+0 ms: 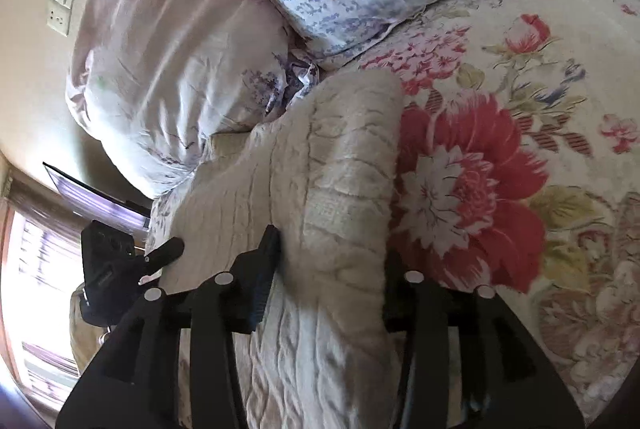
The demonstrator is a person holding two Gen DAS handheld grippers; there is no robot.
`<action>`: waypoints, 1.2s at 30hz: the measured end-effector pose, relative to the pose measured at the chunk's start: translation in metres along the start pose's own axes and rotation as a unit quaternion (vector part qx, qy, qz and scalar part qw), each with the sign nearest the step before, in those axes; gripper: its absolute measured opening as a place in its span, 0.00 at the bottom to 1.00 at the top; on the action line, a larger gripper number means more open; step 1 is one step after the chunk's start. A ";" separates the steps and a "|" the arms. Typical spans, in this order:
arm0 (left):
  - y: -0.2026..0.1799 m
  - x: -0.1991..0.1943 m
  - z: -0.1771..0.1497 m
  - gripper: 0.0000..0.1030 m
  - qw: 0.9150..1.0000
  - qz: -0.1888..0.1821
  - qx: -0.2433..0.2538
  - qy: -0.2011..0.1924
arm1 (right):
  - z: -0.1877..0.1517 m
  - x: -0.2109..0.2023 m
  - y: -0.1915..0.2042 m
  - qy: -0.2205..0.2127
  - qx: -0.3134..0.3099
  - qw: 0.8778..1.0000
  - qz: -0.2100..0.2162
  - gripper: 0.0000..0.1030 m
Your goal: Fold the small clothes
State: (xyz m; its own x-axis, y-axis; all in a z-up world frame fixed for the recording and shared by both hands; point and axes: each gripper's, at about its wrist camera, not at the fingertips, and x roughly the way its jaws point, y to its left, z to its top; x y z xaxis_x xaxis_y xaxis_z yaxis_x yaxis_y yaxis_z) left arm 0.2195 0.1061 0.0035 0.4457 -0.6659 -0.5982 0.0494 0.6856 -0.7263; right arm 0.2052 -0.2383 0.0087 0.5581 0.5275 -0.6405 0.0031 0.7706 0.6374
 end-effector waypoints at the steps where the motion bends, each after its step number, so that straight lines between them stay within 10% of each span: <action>1: -0.004 -0.007 -0.001 0.52 1.000 0.007 0.013 -0.011 | -0.001 -0.007 -0.002 -0.007 -0.002 1.000 -0.003 0.42; 6: -0.036 -0.034 -0.019 0.60 0.991 0.045 0.110 -0.067 | 0.001 -0.031 -0.007 -0.051 -0.005 0.999 -0.001 0.42; 9: -0.054 -0.030 -0.033 0.63 0.982 0.078 0.162 -0.066 | 0.000 -0.020 0.000 -0.057 -0.023 0.998 -0.021 0.12; 14: -0.064 -0.014 -0.045 0.64 0.978 0.110 0.173 -0.045 | 0.001 -0.007 -0.001 -0.068 -0.027 0.993 -0.097 0.13; 25: -0.052 -0.028 -0.069 0.71 0.964 0.174 0.196 -0.051 | -0.053 -0.043 0.061 -0.103 -0.183 0.973 -0.099 0.30; 32: -0.043 -0.017 -0.076 0.77 0.960 0.193 0.198 -0.045 | -0.084 -0.007 0.066 -0.074 -0.252 0.944 -0.199 0.34; 36: -0.048 -0.031 -0.085 0.78 0.959 0.181 0.209 -0.069 | -0.087 -0.025 0.070 -0.106 -0.234 0.949 -0.181 0.68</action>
State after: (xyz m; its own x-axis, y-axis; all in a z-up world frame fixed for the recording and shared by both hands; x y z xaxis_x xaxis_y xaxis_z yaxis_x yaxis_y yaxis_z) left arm 0.1275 0.0686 0.0284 0.6143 -0.3372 -0.7134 0.2107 0.9414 -0.2635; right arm 0.1193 -0.1665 0.0319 0.7460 0.1526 -0.6482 -0.1147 0.9883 0.1007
